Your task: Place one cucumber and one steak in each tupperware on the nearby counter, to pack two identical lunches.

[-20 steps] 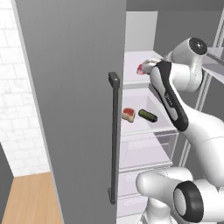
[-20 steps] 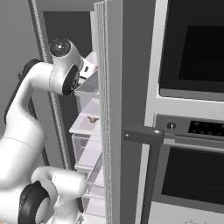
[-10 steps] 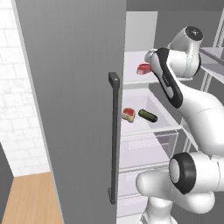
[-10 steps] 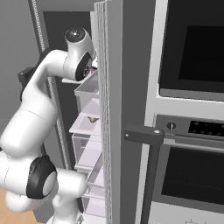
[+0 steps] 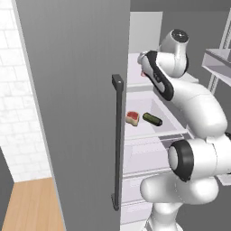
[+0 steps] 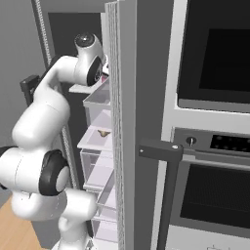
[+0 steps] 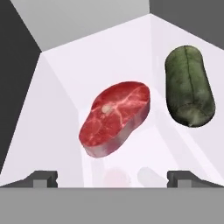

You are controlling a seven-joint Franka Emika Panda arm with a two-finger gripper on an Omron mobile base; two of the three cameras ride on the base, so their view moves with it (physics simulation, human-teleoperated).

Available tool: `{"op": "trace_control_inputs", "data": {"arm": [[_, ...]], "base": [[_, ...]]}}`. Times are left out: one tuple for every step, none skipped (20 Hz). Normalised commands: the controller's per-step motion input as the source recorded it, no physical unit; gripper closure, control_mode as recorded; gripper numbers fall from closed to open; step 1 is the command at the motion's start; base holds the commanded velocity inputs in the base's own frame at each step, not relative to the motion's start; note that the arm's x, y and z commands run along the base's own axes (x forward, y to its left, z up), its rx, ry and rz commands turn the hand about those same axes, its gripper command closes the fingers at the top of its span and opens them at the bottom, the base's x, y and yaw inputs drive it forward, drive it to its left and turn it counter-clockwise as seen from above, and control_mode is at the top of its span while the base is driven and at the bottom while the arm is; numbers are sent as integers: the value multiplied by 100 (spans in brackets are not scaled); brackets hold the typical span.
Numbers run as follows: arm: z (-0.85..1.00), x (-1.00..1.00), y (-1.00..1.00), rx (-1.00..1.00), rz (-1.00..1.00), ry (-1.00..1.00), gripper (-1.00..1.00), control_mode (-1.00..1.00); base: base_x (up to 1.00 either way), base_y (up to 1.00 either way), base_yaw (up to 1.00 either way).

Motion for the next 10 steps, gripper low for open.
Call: {"op": "trace_control_inputs", "data": {"arm": [[-4,63,15,0,0,9,-100,-100],[-4,62,11,-1,0,9,-100,-100],[-1,57,3,0,0,10,-100,-100],[-4,55,0,0,0,10,-100,-100],[-6,54,0,0,0,9,-100,-100],[-8,51,0,0,0,7,-100,-100],[-14,50,0,0,0,7,-100,-100],[-16,47,0,0,0,6,-100,-100],[-21,38,0,-1,0,7,-100,-100],[-27,31,0,-1,0,6,-100,-100]], "base": [[0,0,0],[0,0,0],[0,0,0],[0,0,0],[0,0,0],[0,0,0],[0,0,0],[0,0,0],[0,0,0],[0,0,0]]}}
